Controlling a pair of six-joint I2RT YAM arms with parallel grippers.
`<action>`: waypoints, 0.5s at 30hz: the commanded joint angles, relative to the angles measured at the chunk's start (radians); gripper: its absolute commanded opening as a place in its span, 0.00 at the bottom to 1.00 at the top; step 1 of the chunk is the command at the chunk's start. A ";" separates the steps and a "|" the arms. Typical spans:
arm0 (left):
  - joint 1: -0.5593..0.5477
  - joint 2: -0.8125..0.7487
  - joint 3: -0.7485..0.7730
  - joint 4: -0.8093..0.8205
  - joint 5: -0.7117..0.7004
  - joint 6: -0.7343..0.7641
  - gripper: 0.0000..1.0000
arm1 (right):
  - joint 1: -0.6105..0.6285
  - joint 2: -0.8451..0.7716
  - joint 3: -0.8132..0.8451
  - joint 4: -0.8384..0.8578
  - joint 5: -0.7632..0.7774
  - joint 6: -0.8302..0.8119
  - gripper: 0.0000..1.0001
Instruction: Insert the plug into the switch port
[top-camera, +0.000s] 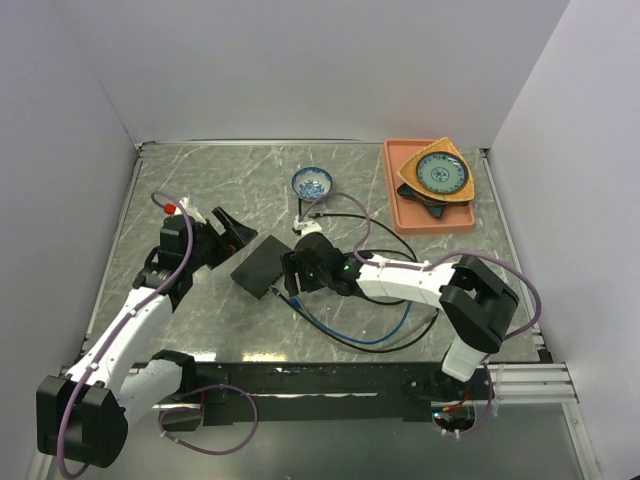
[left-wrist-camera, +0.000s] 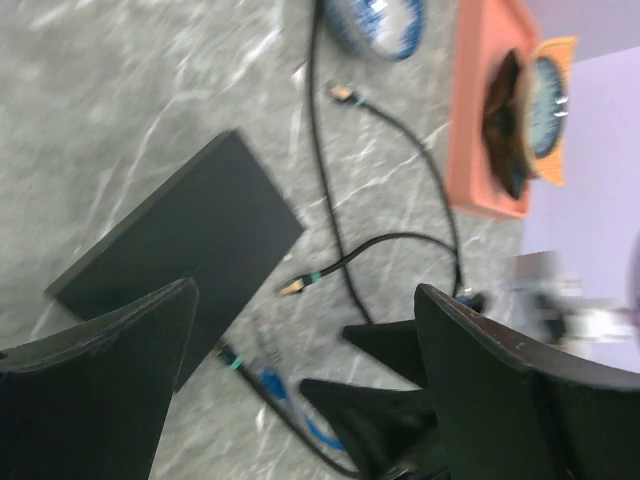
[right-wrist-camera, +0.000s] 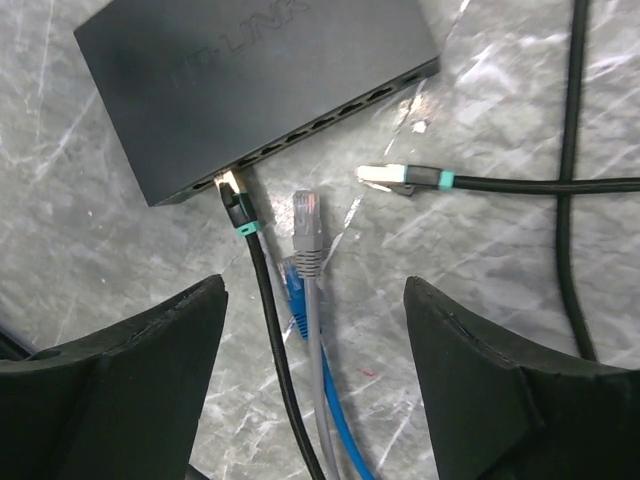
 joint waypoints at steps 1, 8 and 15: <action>-0.001 0.006 0.098 0.038 0.045 0.009 0.96 | 0.014 0.049 0.035 0.021 -0.003 0.006 0.75; -0.001 0.015 0.084 0.074 0.068 0.001 0.96 | 0.018 0.118 0.043 0.024 -0.028 0.017 0.62; -0.001 0.035 0.098 0.066 0.070 0.010 0.96 | 0.018 0.176 0.071 0.024 -0.051 0.019 0.39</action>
